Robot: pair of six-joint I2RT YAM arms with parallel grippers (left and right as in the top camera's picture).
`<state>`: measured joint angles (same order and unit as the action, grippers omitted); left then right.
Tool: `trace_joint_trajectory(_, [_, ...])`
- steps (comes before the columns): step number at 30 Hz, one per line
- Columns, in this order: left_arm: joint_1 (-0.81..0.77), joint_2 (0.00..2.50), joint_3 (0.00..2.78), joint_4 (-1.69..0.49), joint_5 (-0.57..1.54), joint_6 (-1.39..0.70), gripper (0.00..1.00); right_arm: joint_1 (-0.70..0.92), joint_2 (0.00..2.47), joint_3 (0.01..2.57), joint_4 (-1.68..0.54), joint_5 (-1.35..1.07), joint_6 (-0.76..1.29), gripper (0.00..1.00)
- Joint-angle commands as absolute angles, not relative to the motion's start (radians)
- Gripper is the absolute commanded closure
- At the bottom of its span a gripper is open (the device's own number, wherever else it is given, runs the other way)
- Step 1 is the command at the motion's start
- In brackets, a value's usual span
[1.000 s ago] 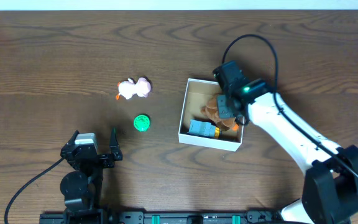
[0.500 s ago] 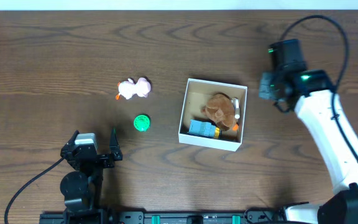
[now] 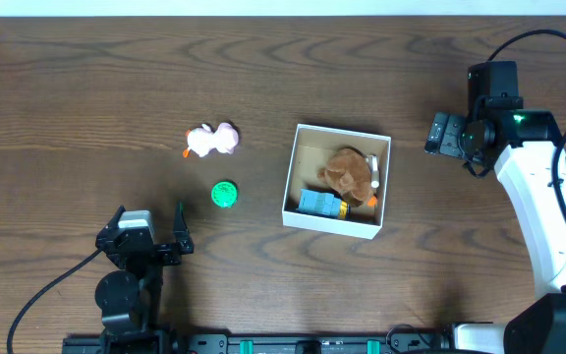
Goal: Pack container
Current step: 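Open the right gripper and raise it back to the right, then move the left gripper to the white-pink plush toy and grasp it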
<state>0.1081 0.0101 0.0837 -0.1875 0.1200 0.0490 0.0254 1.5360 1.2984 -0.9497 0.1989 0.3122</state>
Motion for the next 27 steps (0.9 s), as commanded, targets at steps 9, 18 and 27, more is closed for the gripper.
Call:
trace_joint_trajectory(9, [0.104,0.004,0.069,-0.222,0.119,0.044,0.02,0.02,1.53,1.312,-0.952,0.205,0.299,0.01])
trace_joint_trajectory(18, [0.104,0.004,0.069,-0.189,0.247,0.028,0.02,0.02,1.53,1.312,-0.951,0.205,0.299,0.01])
trace_joint_trajectory(27, [0.104,0.033,0.169,-0.209,0.479,-0.047,0.02,0.02,1.53,1.312,-0.951,0.205,0.298,0.01])
